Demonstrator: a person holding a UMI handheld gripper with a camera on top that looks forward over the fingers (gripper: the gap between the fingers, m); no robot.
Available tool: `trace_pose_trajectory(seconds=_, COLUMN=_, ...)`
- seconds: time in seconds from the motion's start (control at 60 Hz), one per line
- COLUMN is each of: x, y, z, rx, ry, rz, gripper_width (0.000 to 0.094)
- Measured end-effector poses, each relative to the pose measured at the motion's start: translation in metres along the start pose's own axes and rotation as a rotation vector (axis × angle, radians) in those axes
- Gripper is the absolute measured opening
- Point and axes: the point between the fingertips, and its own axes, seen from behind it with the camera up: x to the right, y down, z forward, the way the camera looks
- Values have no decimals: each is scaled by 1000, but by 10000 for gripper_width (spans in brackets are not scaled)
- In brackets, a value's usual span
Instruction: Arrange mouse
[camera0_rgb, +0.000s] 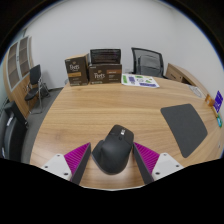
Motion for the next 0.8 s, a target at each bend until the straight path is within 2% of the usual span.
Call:
trace_pose_trajectory(seconds=0.433, x=-10, y=-19, z=21, rx=1, ry=-22, rz=-20, gripper_width=866)
trace_pose_trajectory(seconds=0.517, x=-9, y=-19, z=21, rx=3, ry=-23, rz=-14, gripper_width=839)
trace_pose_trajectory(seconds=0.567, x=-7, y=-20, z=21, rx=8, ry=-20, rz=-7, gripper_width=793)
trace_pose_trajectory(seconds=0.617, x=-4, y=-20, z=21, rx=13, ry=-15, rz=7, gripper_width=681)
trace_pose_trajectory(seconds=0.683, x=-4, y=-22, z=21, rx=15, ry=-30, rz=26, gripper_width=632)
trace_pose_trajectory(seconds=0.7, x=-3, y=-22, z=21, rx=17, ry=-29, rz=30, gripper_width=591)
trace_pose_trajectory(seconds=0.717, x=-2, y=-24, z=21, rx=21, ry=-29, rz=34, gripper_width=505)
trace_pose_trajectory(seconds=0.8, x=-2, y=-23, z=21, rx=12, ry=-40, rz=47, gripper_width=440)
